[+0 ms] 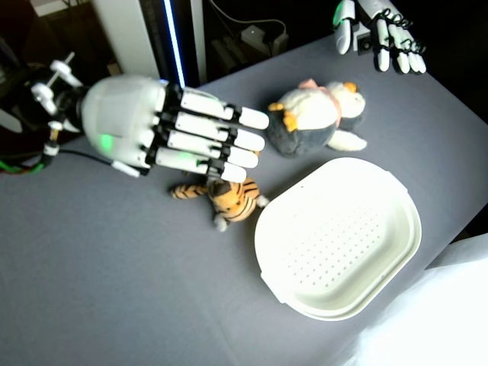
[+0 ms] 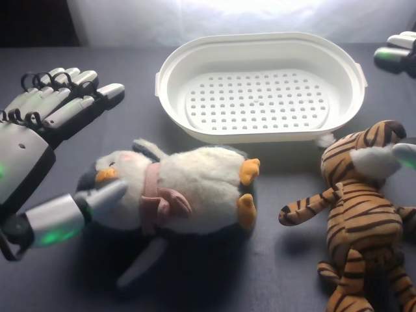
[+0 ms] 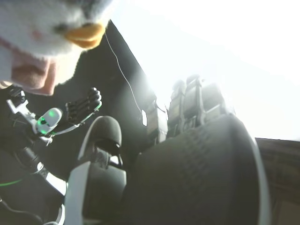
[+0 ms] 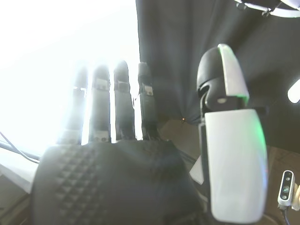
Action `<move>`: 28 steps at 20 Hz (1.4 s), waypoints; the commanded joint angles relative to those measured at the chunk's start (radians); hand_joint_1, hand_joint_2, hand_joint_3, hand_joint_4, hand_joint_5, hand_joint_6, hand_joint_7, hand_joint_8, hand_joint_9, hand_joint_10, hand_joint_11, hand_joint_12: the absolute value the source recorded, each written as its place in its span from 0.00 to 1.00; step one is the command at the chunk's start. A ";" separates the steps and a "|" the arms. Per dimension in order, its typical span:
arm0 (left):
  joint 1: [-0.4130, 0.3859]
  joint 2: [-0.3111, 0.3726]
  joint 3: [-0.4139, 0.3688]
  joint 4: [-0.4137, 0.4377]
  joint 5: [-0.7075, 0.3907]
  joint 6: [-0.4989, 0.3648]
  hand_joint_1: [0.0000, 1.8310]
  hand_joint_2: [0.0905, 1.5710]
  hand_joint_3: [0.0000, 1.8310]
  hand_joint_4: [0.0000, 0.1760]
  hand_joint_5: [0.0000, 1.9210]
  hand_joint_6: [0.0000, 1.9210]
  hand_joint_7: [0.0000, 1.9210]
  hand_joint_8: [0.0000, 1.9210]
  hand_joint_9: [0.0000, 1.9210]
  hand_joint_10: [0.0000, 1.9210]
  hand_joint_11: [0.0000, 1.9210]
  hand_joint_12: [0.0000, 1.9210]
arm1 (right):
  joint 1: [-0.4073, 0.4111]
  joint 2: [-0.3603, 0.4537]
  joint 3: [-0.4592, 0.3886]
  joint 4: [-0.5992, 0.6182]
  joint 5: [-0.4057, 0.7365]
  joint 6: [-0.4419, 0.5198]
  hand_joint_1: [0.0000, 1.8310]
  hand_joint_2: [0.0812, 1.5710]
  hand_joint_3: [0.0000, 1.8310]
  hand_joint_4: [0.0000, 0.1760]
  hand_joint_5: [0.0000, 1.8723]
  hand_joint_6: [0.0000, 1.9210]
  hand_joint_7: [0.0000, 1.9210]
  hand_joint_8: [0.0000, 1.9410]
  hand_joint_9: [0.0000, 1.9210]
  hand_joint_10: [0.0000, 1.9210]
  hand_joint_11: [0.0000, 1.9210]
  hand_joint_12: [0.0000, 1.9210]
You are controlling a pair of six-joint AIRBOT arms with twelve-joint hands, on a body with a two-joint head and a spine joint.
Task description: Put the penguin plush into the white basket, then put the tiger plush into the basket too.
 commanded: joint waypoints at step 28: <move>-0.274 -0.031 0.148 0.118 0.391 0.092 0.76 0.66 0.00 0.00 0.69 0.00 0.53 0.52 0.51 0.70 0.47 0.66 | -0.002 0.005 0.007 0.009 0.093 0.010 0.42 0.77 0.00 0.12 0.25 0.00 0.17 0.00 0.16 0.00 0.05 0.26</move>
